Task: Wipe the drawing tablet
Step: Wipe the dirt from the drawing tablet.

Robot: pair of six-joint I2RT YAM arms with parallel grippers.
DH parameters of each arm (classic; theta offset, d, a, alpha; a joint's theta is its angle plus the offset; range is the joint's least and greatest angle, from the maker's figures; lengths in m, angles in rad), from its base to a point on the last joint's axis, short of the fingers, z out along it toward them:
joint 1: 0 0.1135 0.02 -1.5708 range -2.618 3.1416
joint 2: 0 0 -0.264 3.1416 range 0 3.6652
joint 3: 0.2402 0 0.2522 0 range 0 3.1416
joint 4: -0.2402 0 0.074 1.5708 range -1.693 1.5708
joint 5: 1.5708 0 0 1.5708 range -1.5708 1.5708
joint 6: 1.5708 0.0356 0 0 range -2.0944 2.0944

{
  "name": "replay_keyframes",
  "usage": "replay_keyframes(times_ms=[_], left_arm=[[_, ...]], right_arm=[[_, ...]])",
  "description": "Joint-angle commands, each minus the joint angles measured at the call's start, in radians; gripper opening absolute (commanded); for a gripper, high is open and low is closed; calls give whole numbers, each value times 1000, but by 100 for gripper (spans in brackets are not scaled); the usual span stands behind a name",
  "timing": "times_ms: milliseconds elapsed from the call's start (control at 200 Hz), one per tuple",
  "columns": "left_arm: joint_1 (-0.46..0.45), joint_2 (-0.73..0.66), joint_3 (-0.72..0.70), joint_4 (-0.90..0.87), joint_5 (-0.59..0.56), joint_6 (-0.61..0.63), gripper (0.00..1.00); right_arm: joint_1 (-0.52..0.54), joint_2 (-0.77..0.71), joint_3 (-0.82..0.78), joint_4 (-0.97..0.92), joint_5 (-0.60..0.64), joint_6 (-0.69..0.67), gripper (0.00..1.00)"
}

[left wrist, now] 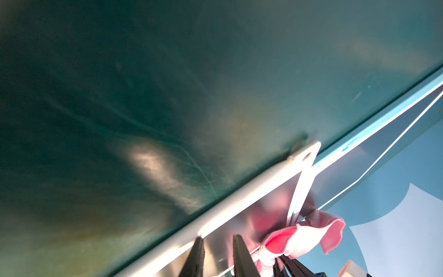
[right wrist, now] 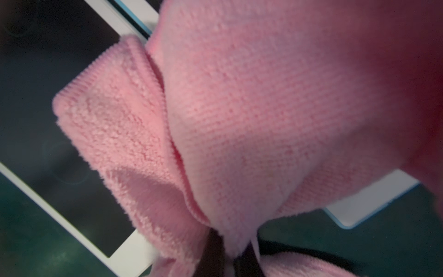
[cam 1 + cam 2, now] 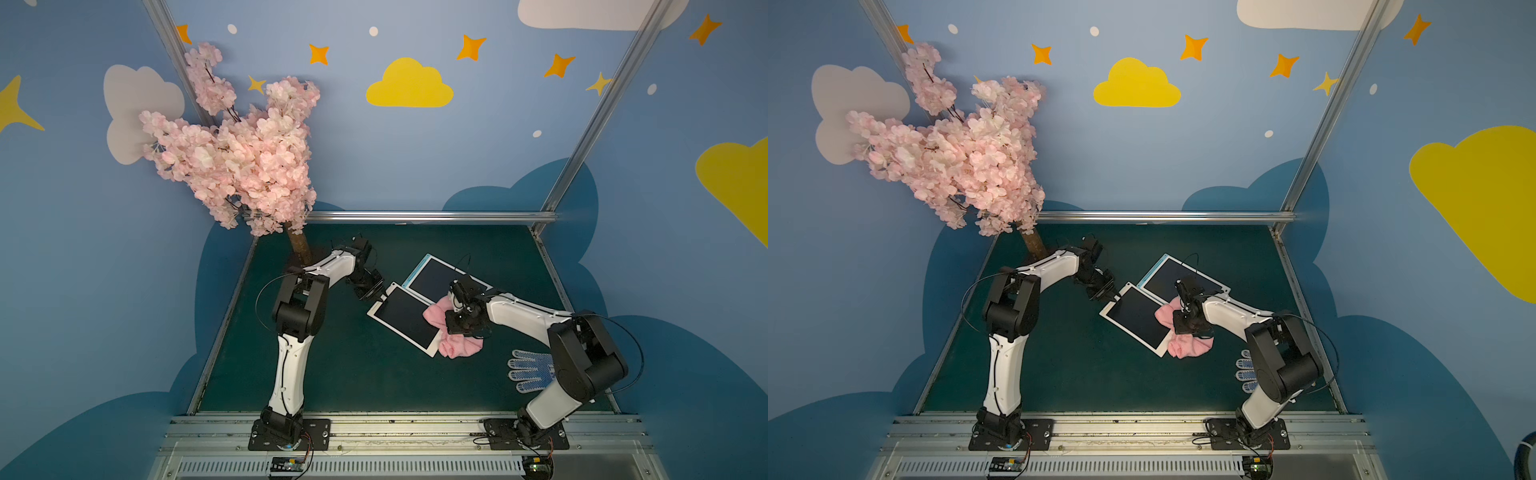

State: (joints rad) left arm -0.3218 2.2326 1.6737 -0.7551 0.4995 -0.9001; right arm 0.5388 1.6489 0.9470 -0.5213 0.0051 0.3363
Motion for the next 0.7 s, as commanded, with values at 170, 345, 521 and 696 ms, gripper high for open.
replay_keyframes(times_ms=[170, 345, 521, 696], left_arm=[[-2, 52, 8, -47, -49, 17, 25], [-1, 52, 9, -47, -50, 15, 25], [0, 55, 12, -47, -48, 14, 25], [0, 61, 20, -47, -46, 12, 25]], right_arm=[[126, 49, 19, -52, 10, -20, 0], [161, 56, -2, -40, -13, 37, 0], [204, 7, 6, -70, 44, 43, 0], [234, -51, 34, -112, 77, 13, 0]])
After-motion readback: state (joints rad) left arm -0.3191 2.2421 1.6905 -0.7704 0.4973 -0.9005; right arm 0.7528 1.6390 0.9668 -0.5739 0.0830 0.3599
